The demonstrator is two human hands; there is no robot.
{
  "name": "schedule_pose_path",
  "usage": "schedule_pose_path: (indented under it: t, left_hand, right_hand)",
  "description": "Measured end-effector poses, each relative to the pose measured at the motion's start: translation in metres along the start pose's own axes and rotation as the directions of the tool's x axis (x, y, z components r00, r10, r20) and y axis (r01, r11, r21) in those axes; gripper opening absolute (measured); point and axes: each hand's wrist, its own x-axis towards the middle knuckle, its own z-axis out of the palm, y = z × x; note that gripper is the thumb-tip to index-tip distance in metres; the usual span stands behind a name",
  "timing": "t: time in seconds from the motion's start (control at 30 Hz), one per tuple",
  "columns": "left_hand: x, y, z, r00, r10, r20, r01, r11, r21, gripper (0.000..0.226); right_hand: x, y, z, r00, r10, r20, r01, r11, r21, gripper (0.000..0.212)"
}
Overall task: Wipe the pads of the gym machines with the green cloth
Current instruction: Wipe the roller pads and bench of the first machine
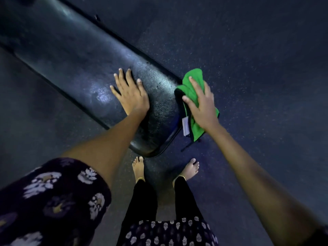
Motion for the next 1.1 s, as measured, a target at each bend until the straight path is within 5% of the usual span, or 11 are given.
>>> schedule_pose_path:
  t: [0.1,0.2,0.4,0.53,0.67,0.93,1.1]
  left_hand:
    - [0.001,0.0,0.002,1.0,-0.007,-0.007,0.007,1.0,0.017,0.048]
    - [0.002,0.0,0.004,1.0,-0.009,-0.011,0.009,1.0,0.029,0.048]
    - [-0.002,0.001,0.004,1.0,0.003,-0.013,-0.003,0.999,0.048,0.048]
    - [0.001,0.0,0.004,1.0,-0.005,-0.011,0.006,0.998,0.056,0.048]
    - [0.0,-0.001,0.004,1.0,-0.011,-0.007,0.012,0.999,0.046,0.048]
    - [0.0,0.0,0.003,1.0,-0.01,-0.022,0.01,1.0,-0.001,0.051]
    - [-0.001,0.001,0.004,1.0,-0.015,-0.019,0.015,1.0,-0.012,0.055]
  right_hand:
    - [0.061,-0.011,-0.001,0.987,0.107,0.119,-0.106,0.994,-0.015,0.055]
    - [0.09,-0.038,0.003,0.976,0.036,0.215,-0.003,0.988,-0.154,0.056]
    - [0.01,-0.019,-0.003,0.967,-0.238,0.094,0.253,0.94,-0.228,0.059]
    - [0.034,-0.017,0.001,0.996,-0.034,0.077,0.037,0.998,-0.044,0.055]
    - [0.107,-0.046,0.018,0.981,0.077,0.178,-0.058,0.992,-0.109,0.054]
    - [0.086,-0.049,0.005,0.913,-0.235,0.333,0.311,0.93,-0.196,0.071]
    - [0.063,-0.03,-0.001,0.928,-0.252,0.276,0.309,0.932,-0.188,0.061]
